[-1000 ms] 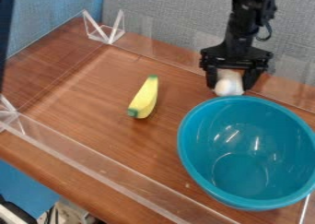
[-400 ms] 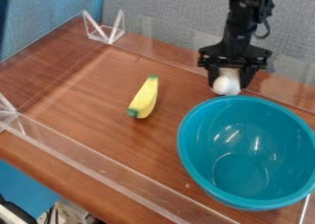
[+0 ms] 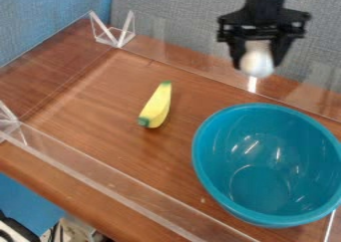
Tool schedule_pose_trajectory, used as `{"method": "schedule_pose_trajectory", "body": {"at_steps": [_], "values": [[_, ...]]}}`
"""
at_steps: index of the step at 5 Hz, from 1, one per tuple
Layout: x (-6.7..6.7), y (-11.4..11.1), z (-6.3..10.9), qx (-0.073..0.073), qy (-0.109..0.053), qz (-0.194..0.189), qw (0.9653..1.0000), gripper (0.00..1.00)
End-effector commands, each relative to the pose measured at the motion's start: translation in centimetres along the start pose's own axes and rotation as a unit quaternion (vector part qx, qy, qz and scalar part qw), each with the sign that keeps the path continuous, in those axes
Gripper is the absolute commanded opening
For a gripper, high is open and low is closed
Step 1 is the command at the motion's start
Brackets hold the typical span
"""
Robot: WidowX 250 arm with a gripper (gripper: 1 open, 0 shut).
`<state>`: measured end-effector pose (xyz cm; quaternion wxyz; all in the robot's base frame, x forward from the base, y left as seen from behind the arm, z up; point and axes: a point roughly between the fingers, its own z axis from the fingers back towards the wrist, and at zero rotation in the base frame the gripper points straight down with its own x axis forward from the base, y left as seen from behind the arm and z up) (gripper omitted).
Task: Put the mushroom in the blue bowl
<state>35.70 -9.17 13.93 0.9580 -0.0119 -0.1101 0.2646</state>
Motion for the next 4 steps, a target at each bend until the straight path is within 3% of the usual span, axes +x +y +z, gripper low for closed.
{"method": "schedule_pose_trajectory", "body": {"at_steps": [1,2,3,4], "values": [[-2.6,-0.9,3.0,-0.014,-0.013,0.012,0.9997,0.00],[-6.1,-1.2,0.8,-0.003,-0.007,0.011,0.9999,0.00],[-8.4,-0.1,-1.9,0.003,0.000,0.018,0.9998,0.00],[-9.7,0.7,-3.4,-0.005,0.004,0.009,0.9999,0.00]]}}
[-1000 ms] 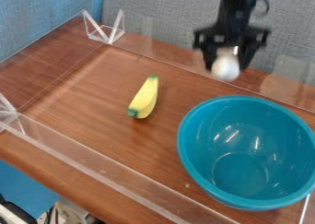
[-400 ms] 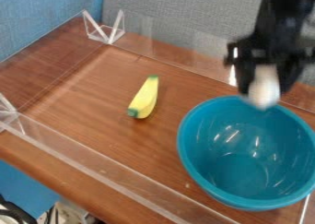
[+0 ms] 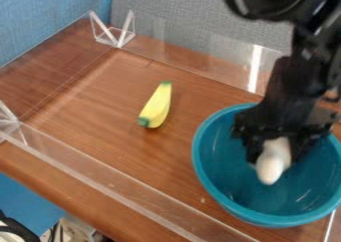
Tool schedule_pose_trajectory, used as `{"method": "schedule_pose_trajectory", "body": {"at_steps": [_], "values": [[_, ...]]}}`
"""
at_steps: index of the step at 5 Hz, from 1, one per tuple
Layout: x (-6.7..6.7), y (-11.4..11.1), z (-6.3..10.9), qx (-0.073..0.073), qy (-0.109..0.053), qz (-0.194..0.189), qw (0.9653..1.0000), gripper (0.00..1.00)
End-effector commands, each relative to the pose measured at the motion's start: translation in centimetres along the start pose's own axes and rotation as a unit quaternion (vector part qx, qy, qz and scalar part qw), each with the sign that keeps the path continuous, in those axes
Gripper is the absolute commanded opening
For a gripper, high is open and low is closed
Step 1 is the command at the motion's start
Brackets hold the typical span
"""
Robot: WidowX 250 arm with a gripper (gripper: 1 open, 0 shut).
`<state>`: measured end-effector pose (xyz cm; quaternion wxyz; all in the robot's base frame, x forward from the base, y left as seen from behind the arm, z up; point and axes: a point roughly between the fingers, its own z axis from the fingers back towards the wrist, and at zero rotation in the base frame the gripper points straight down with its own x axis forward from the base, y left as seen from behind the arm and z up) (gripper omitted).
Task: Put the mushroom in the blue bowl
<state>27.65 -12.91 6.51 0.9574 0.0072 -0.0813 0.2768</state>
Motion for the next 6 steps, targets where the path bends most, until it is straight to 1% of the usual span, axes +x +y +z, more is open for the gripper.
{"method": "schedule_pose_trajectory", "body": {"at_steps": [1,2,3,4,6], "values": [[0.4,-0.2,1.9,-0.048,-0.012,-0.006,0.9988,1.00],[0.8,-0.4,2.8,-0.064,-0.009,-0.026,0.9976,1.00],[1.3,-0.6,3.4,-0.076,-0.005,-0.043,0.9961,1.00],[1.5,-0.9,3.6,-0.084,0.000,-0.055,0.9950,1.00],[2.3,-0.4,3.6,-0.085,0.005,-0.048,0.9952,1.00]]}}
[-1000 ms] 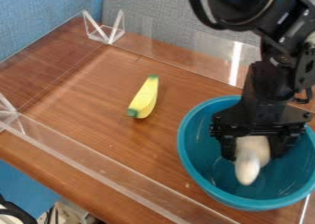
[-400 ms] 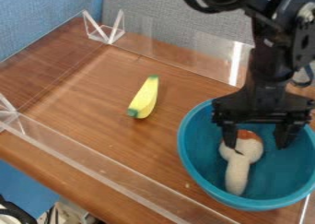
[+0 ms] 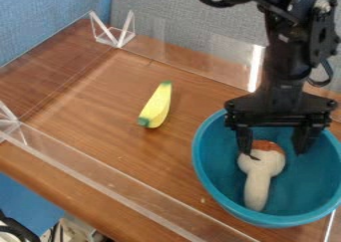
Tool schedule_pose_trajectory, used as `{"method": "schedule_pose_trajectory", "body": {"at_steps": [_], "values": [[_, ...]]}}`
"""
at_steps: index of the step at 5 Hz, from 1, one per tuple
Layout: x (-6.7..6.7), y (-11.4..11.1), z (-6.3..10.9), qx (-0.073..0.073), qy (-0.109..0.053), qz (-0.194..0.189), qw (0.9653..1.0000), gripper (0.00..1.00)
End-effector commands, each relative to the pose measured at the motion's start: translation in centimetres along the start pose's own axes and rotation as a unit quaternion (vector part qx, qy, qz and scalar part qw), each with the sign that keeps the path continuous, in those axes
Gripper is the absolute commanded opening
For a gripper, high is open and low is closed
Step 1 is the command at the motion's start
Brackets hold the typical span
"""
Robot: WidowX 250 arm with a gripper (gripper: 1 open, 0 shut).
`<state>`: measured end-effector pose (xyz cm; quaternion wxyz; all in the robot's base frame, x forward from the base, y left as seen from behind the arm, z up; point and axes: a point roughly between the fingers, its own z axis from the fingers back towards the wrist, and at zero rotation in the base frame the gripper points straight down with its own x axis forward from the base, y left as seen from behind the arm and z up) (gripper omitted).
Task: Put the mushroom in the blue bowl
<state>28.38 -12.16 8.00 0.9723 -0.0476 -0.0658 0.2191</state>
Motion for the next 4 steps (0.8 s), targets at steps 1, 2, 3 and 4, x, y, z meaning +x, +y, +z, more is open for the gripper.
{"method": "schedule_pose_trajectory", "body": {"at_steps": [1,2,3,4], "values": [[0.2,-1.9,3.3,-0.032,-0.031,0.021,0.9988,1.00],[-0.8,-3.1,4.2,-0.033,-0.031,0.035,0.9984,1.00],[-1.1,-2.2,4.0,-0.039,-0.026,0.005,0.9989,1.00],[-1.2,-1.2,3.8,-0.044,-0.022,-0.025,0.9985,1.00]]}}
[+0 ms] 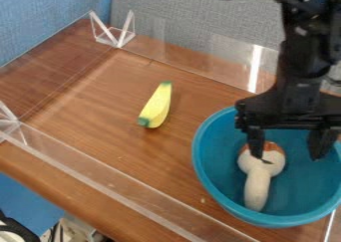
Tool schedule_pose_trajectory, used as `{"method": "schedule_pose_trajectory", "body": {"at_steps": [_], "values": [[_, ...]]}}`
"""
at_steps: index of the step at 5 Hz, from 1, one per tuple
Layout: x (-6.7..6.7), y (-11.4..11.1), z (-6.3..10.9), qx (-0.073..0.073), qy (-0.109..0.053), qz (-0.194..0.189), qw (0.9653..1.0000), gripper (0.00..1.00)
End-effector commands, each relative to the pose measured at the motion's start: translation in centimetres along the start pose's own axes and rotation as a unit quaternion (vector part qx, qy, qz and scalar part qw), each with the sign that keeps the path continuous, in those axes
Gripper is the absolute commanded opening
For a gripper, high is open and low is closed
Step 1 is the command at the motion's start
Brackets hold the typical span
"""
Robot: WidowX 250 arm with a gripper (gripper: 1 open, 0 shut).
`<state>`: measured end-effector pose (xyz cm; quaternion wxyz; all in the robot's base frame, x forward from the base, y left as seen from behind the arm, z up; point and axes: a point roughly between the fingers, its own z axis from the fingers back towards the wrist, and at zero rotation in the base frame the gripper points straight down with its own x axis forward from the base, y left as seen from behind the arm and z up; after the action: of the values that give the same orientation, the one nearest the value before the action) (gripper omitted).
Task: Put the mushroom in the blue bowl
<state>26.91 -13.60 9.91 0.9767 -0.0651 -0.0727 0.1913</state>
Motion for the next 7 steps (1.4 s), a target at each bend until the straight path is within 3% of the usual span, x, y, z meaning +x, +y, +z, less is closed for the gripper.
{"method": "schedule_pose_trajectory", "body": {"at_steps": [1,3,5,6,7], "values": [[0.4,1.1,1.6,-0.023,-0.026,0.008,0.9994,1.00],[0.4,1.8,1.3,-0.027,-0.028,0.011,0.9992,1.00],[3.1,2.9,5.0,-0.037,-0.058,0.020,0.9974,1.00],[3.5,3.1,5.8,-0.034,-0.077,0.018,0.9963,1.00],[3.0,2.6,6.2,-0.026,-0.088,0.016,0.9956,1.00]]}}
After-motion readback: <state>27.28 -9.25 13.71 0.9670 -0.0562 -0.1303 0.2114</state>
